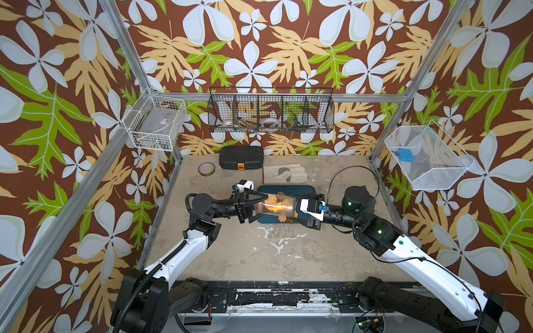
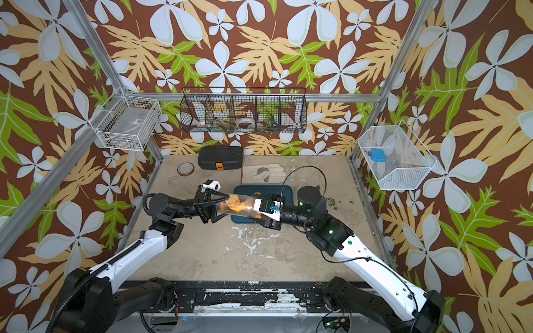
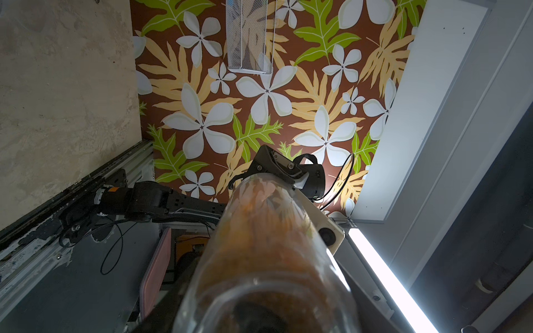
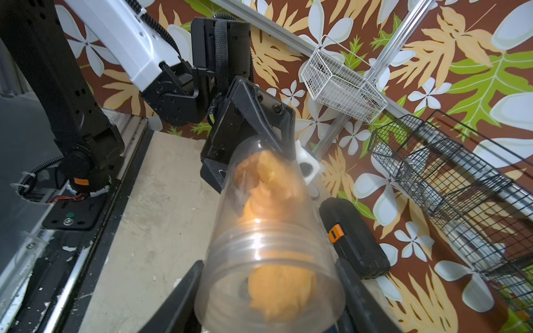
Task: Pour the cookies out of the jar
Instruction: Unscrew the lid from the jar.
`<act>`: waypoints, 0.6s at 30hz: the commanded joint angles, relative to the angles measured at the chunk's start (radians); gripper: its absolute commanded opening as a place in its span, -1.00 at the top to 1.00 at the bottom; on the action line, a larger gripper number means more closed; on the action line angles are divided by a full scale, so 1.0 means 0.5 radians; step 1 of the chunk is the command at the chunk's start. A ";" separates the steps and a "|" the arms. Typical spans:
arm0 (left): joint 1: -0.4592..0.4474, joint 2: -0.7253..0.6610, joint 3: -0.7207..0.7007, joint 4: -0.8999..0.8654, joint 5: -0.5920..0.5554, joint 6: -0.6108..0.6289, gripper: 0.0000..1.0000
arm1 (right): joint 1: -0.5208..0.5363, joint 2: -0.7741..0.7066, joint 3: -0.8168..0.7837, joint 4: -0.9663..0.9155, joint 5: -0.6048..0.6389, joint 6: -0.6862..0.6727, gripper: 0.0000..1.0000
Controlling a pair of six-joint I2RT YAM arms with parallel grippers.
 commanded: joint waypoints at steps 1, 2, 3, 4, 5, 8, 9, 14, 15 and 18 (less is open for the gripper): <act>-0.005 0.018 0.043 0.062 -0.045 -0.236 -0.09 | 0.011 0.034 0.017 -0.066 -0.009 -0.200 0.27; -0.005 0.026 0.049 0.065 -0.048 -0.228 -0.18 | 0.011 0.044 0.017 -0.060 -0.028 -0.182 0.27; -0.005 0.030 0.049 0.065 -0.051 -0.219 -0.25 | 0.011 0.048 0.014 -0.046 -0.028 -0.164 0.28; -0.005 0.033 0.047 0.065 -0.057 -0.212 -0.28 | 0.010 0.049 0.012 -0.032 -0.028 -0.144 0.28; -0.005 0.032 0.043 0.066 -0.058 -0.205 -0.29 | 0.009 0.052 0.008 -0.016 -0.029 -0.132 0.28; -0.005 0.043 0.045 0.065 -0.052 -0.193 -0.36 | 0.010 0.077 0.014 -0.008 -0.089 -0.126 0.28; -0.005 0.049 0.051 0.065 -0.048 -0.188 -0.41 | 0.011 0.084 0.017 -0.006 -0.093 -0.126 0.28; -0.005 0.090 0.106 0.058 -0.033 -0.152 -0.57 | 0.011 0.132 0.041 0.005 -0.115 -0.131 0.29; -0.005 0.097 0.114 0.053 -0.030 -0.144 -0.54 | 0.011 0.145 0.050 -0.001 -0.116 -0.136 0.30; -0.005 0.108 0.114 0.046 -0.025 -0.144 -0.41 | 0.011 0.165 0.054 0.001 -0.091 -0.132 0.30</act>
